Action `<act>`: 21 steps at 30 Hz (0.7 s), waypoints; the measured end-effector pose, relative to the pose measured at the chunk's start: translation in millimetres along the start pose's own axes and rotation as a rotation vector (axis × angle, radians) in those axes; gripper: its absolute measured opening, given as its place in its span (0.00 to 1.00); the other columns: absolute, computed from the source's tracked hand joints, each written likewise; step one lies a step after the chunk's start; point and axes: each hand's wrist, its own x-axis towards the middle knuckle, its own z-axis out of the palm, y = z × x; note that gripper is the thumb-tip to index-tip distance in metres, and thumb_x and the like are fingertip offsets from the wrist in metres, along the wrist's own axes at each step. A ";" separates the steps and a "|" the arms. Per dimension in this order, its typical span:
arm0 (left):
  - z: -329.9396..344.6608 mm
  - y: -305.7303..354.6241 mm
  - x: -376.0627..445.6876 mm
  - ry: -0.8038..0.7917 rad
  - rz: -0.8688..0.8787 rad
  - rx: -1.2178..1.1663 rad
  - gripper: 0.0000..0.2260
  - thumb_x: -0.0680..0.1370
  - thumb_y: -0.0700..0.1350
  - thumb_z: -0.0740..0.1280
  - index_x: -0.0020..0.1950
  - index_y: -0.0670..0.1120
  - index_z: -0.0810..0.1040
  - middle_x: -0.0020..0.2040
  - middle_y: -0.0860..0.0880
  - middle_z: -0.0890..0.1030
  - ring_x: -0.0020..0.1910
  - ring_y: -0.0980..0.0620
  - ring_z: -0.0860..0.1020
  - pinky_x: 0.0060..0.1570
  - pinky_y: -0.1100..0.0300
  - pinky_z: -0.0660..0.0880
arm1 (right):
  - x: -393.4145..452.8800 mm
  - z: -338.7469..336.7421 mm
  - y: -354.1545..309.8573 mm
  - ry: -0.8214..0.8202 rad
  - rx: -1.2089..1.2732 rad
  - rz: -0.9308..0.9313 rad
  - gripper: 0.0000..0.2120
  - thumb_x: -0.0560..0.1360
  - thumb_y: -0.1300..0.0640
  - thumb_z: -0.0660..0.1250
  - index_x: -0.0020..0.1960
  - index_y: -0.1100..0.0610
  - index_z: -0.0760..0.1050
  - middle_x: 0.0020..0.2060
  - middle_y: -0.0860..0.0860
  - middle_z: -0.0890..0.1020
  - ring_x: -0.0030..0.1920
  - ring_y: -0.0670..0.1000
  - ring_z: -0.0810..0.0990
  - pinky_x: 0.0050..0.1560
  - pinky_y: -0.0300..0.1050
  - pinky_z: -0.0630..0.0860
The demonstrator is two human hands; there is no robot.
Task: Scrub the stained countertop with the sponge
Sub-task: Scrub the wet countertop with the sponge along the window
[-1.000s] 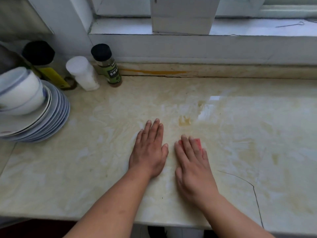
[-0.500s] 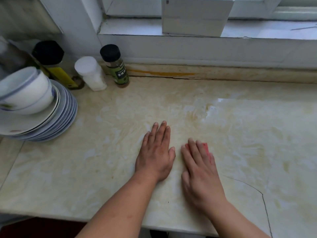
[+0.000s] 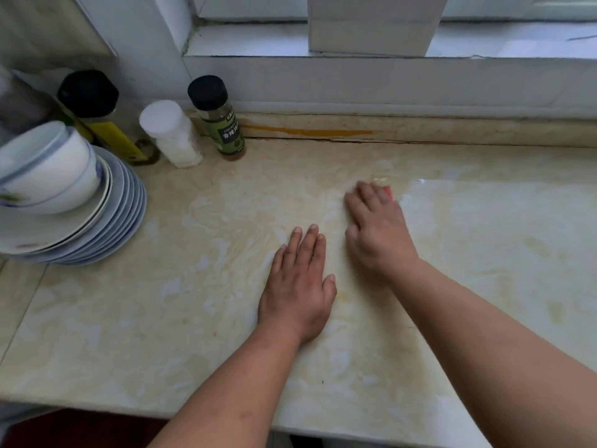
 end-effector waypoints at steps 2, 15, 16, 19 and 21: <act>-0.2 -0.4 -1.1 0.000 0.000 -0.004 0.37 0.77 0.61 0.36 0.86 0.49 0.39 0.84 0.53 0.33 0.82 0.53 0.30 0.77 0.55 0.29 | -47.2 6.3 -9.5 -0.038 0.020 -0.082 0.34 0.74 0.46 0.49 0.80 0.51 0.60 0.81 0.51 0.55 0.81 0.56 0.48 0.78 0.62 0.53; -0.3 -0.3 -1.0 0.002 -0.010 0.008 0.36 0.78 0.61 0.37 0.85 0.50 0.39 0.84 0.54 0.32 0.81 0.55 0.29 0.77 0.56 0.29 | -24.4 -3.0 -14.5 -0.050 0.023 0.003 0.31 0.81 0.51 0.53 0.82 0.50 0.50 0.82 0.49 0.46 0.81 0.54 0.39 0.80 0.59 0.45; -0.8 -0.3 -1.1 0.002 -0.011 0.010 0.36 0.78 0.61 0.36 0.85 0.50 0.38 0.84 0.54 0.32 0.81 0.55 0.29 0.77 0.56 0.29 | -42.0 0.6 -13.1 -0.062 0.025 -0.024 0.31 0.81 0.50 0.53 0.82 0.50 0.50 0.82 0.48 0.45 0.81 0.52 0.38 0.80 0.58 0.45; -0.9 -0.3 -1.8 0.003 -0.007 0.009 0.37 0.77 0.61 0.35 0.86 0.50 0.38 0.84 0.54 0.32 0.81 0.55 0.29 0.77 0.56 0.29 | -119.5 8.0 -6.5 -0.066 0.043 -0.072 0.32 0.78 0.47 0.51 0.82 0.47 0.51 0.82 0.45 0.45 0.81 0.49 0.38 0.80 0.55 0.46; -1.3 -0.3 -1.5 0.013 -0.007 -0.002 0.37 0.78 0.61 0.36 0.86 0.50 0.40 0.84 0.54 0.33 0.82 0.54 0.30 0.77 0.57 0.30 | -155.6 9.2 5.5 -0.062 0.031 -0.053 0.33 0.77 0.48 0.53 0.82 0.47 0.54 0.82 0.44 0.48 0.81 0.49 0.41 0.80 0.55 0.49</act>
